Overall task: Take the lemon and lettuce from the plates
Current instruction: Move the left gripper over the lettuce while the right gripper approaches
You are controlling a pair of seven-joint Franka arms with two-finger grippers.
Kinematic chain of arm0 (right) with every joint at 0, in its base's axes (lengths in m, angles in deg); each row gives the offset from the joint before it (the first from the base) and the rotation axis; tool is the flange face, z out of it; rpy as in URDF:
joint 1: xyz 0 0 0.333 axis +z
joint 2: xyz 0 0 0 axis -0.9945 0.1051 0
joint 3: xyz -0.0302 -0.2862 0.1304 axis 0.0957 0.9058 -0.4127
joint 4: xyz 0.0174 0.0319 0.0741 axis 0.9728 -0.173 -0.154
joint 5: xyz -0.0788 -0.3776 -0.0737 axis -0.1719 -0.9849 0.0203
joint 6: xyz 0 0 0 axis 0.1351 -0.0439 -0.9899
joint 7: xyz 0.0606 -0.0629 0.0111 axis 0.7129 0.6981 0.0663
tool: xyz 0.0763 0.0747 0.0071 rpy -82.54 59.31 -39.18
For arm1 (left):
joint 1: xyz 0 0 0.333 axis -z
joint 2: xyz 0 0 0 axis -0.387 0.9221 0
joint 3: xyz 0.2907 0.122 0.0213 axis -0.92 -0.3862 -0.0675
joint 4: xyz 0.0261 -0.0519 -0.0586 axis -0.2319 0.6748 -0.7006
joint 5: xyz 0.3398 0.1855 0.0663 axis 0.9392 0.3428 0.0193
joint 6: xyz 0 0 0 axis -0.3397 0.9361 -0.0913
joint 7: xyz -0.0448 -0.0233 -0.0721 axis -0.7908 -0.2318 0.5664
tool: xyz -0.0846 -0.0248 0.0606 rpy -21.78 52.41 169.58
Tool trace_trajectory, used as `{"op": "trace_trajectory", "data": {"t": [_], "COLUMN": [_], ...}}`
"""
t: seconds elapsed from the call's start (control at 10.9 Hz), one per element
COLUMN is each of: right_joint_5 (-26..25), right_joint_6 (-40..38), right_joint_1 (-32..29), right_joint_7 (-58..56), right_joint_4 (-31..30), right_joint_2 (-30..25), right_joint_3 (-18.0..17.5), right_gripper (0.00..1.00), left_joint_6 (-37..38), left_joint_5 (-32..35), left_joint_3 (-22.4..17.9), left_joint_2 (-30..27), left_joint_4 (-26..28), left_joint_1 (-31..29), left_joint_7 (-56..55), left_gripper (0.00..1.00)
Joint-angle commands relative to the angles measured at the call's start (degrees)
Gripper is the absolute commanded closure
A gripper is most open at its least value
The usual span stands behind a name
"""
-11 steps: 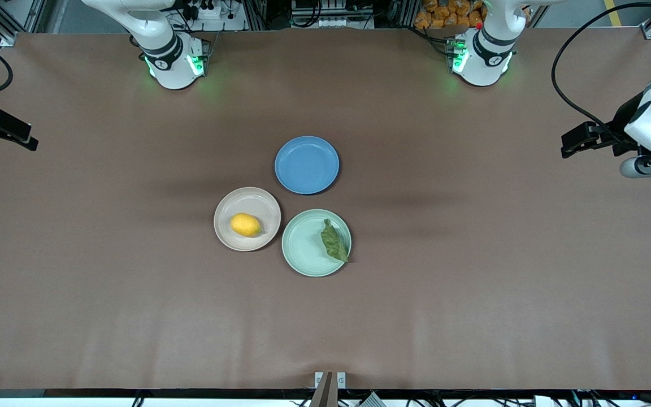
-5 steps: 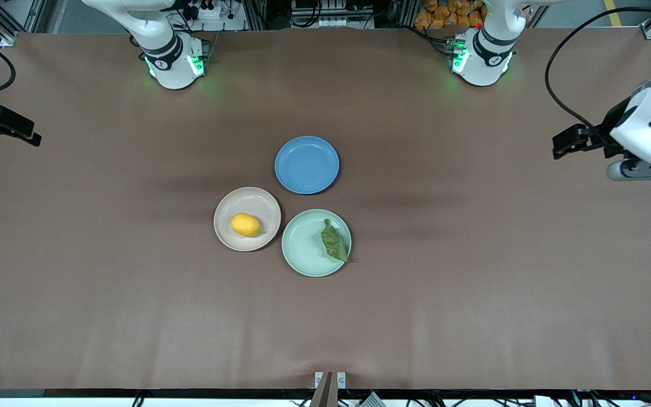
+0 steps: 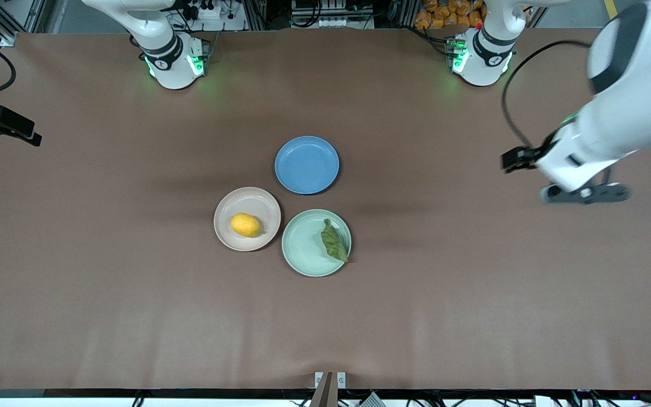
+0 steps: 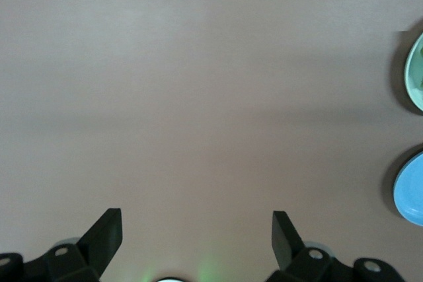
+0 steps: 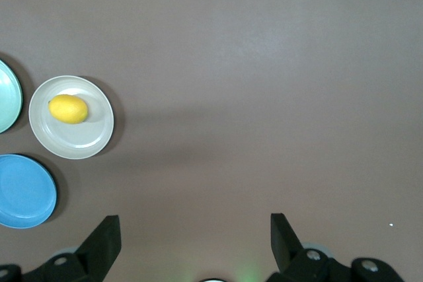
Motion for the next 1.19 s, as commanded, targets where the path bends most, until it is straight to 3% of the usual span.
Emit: {"op": "trace_trajectory", "data": {"t": [0.0, 0.37, 1.1], "right_joint_5": [-0.7, -0.1, 0.1], "right_joint_6": [-1.5, 1.4, 5.9], "right_joint_1": [-0.3, 2.8, 7.3], "right_joint_7": [-0.4, 0.9, 6.0], "right_joint_4": [-1.3, -2.4, -2.3], "right_joint_2": [-0.3, 3.7, 10.2], "right_joint_3": [-0.8, -0.9, -0.9], "right_gripper": [0.0, 0.0, 0.0], "left_joint_6": [-4.8, -15.5, -33.9], "left_joint_5": [-3.2, -8.6, -8.2], "left_joint_3": [-0.2, 1.6, 2.5], "left_joint_2": [7.1, 15.5, 24.8], "left_joint_4": [-0.8, -0.9, -1.1], "left_joint_1": [5.0, 6.8, 15.0], "left_joint_7": [-9.1, -16.7, -28.8], "left_gripper": [0.0, 0.0, 0.0]}}
